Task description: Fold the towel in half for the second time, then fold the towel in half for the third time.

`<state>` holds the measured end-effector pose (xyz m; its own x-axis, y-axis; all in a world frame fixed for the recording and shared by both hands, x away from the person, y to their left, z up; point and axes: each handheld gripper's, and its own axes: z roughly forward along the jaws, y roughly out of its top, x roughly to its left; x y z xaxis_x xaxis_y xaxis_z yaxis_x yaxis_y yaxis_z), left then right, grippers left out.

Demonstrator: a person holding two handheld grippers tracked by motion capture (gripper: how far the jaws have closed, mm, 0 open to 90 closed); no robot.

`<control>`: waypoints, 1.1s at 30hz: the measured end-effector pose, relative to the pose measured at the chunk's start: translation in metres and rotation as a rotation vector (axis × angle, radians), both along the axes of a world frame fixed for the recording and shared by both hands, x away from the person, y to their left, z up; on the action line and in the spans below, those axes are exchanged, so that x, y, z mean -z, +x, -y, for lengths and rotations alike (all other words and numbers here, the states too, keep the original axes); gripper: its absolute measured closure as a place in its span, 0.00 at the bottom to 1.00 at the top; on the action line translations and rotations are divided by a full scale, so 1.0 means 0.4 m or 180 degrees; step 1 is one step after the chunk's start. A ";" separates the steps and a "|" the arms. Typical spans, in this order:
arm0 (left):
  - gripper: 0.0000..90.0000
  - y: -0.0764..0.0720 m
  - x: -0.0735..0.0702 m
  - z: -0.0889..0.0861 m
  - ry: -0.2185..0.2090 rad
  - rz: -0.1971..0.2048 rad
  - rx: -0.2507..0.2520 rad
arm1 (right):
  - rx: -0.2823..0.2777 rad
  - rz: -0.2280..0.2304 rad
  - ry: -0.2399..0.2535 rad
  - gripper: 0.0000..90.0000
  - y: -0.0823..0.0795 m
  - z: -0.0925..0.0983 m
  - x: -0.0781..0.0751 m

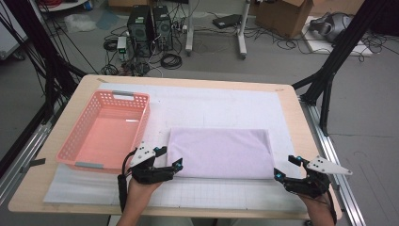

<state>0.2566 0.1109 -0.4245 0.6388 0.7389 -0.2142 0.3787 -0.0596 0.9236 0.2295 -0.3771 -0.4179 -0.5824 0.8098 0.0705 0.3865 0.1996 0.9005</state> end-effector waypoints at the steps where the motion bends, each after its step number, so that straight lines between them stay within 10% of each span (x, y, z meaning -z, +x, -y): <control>1: 0.26 0.001 0.000 0.000 0.0001 0.0007 -0.0006 | 0.0005 0.0006 0.0006 0.20 0.000 0.002 -0.001; 16: 0.25 0.003 0.002 0.001 0.0017 -0.0061 -0.0008 | 0.0116 -0.0002 0.0102 0.19 0.002 0.013 -0.004; 33: 0.26 0.006 0.042 -0.003 0.0302 -0.0571 -0.0178 | -0.0093 -0.0159 0.0156 0.19 0.015 -0.010 -0.001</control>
